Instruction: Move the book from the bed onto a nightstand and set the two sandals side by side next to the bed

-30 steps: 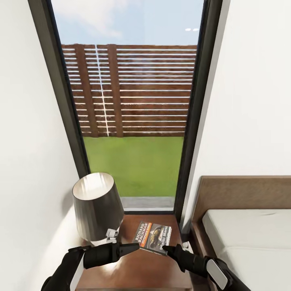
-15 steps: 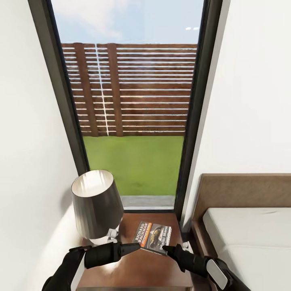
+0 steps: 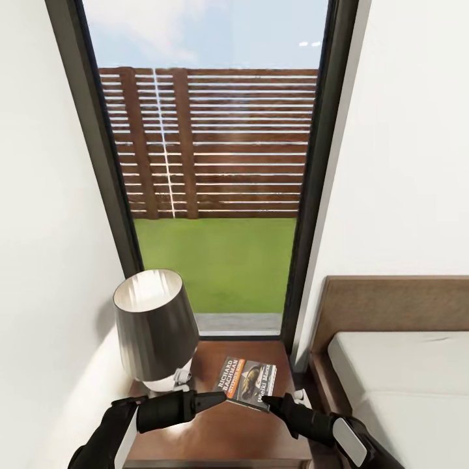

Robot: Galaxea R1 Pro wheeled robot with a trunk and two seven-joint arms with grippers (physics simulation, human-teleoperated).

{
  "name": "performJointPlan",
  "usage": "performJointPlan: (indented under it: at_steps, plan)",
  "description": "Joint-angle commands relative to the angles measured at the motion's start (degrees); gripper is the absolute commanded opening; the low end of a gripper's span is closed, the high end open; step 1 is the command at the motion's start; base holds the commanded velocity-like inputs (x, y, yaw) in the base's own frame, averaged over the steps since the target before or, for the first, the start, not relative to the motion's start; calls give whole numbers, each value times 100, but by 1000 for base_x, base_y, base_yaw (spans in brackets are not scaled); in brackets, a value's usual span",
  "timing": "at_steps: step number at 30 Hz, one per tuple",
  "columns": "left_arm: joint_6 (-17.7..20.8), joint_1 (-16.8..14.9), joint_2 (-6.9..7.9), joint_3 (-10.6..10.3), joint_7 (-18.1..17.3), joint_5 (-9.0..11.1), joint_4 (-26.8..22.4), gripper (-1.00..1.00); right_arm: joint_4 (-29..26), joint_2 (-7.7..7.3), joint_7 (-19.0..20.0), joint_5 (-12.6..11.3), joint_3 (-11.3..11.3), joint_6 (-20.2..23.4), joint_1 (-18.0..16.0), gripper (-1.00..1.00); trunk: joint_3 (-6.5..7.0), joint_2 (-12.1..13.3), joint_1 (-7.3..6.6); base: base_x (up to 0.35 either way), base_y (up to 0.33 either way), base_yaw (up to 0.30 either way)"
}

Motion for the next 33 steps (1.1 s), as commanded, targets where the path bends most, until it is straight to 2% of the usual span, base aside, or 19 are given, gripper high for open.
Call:
performJointPlan:
  at_steps: [1, 25, 33]
  plan:
    - [63, -3, -5, 15, -24, -12, -2, 100, -3, -6, -8, -60, 31, 25, -4, -100, -24, -45, 22, 0, 0, 0]
    - [60, -3, -5, 15, -21, -12, -2, 100, -3, -6, -5, -60, 31, 26, -4, -100, -455, -1008, 550, 0, 0, 0]
    - [59, -3, -5, 15, -21, -20, 132, 100, -1, -6, -6, -60, 31, 26, -4, -100, -599, -1328, 725, 0, 0, 0]
